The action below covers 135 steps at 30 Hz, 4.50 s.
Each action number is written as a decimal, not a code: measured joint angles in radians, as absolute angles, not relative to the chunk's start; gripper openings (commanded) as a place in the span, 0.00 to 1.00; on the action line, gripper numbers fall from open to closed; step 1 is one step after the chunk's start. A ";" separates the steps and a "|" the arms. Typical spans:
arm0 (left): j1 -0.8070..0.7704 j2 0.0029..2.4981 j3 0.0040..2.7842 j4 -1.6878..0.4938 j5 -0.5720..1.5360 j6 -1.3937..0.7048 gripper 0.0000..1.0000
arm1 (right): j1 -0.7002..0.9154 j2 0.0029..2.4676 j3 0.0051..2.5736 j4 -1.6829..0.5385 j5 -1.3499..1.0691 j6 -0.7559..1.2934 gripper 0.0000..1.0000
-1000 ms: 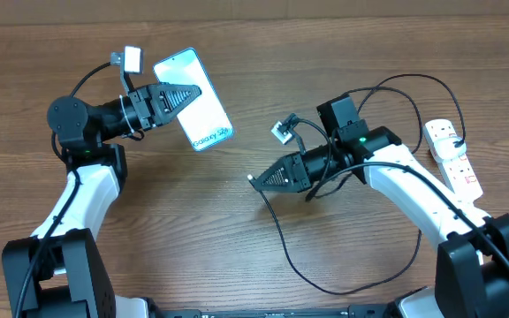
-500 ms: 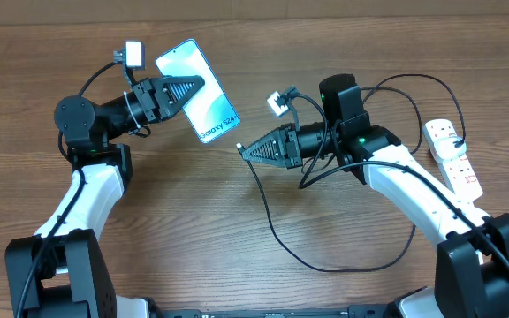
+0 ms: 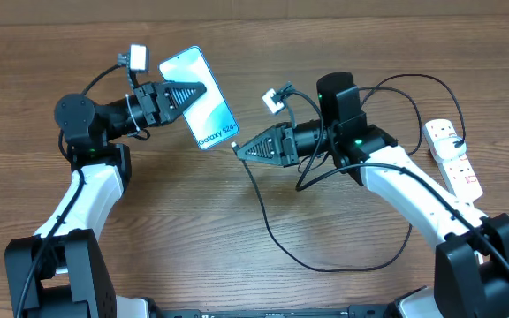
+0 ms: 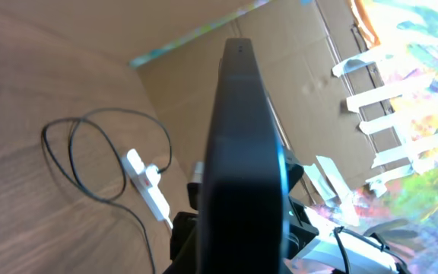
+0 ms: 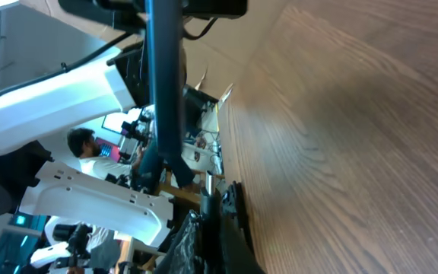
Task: Plug charger to phone and switch on socket
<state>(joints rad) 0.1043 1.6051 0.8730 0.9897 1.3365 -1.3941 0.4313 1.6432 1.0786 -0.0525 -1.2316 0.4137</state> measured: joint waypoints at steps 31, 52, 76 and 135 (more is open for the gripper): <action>0.104 1.605 0.873 0.931 1.399 -1.303 0.04 | 0.494 1.643 1.079 -0.054 -1.121 0.406 0.04; 0.104 1.605 0.873 0.866 1.399 -1.256 0.04 | 0.494 1.635 1.079 -0.055 -1.126 0.419 0.04; 0.104 1.605 0.873 0.860 1.400 -1.253 0.04 | 0.494 1.635 1.079 -0.046 -1.121 0.423 0.04; 0.114 1.605 0.873 0.860 1.391 -1.253 0.04 | 0.494 1.635 1.079 -0.037 -1.126 0.422 0.04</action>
<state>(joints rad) 0.1139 1.6051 0.8730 0.8597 1.3911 -1.2530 0.4942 1.6352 1.0786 -0.0372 -1.1259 0.4217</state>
